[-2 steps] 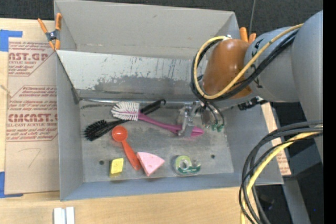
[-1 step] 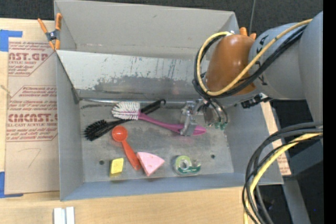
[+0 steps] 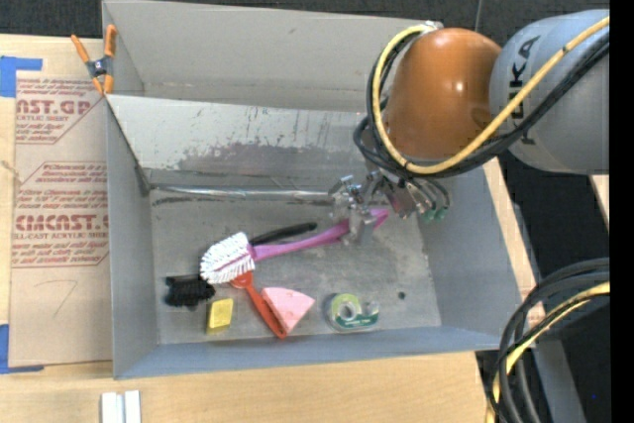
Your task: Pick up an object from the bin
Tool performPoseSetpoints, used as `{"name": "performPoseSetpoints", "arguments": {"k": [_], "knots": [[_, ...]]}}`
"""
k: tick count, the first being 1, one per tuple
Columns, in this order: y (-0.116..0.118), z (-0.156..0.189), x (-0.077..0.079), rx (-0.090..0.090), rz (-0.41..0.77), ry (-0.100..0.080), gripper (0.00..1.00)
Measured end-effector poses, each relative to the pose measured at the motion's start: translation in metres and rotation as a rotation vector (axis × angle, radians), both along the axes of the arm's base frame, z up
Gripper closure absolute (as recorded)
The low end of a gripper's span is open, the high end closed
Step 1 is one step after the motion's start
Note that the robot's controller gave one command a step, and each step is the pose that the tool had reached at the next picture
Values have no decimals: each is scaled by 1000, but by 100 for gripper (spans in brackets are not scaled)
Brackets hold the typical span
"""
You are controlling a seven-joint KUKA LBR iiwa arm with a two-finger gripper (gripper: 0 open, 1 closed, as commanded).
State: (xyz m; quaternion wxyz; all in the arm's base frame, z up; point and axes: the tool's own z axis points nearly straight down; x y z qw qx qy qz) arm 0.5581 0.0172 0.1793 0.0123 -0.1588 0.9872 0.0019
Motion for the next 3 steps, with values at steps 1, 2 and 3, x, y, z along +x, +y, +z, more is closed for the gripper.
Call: {"name": "performPoseSetpoints", "arguments": {"k": [1,2,3], "knots": [[-9,-19,8,3,-83,-4,100],[-12,-60,-17,3,-14,-8,100],[-17,43,-14,5,-115,2,100]]}}
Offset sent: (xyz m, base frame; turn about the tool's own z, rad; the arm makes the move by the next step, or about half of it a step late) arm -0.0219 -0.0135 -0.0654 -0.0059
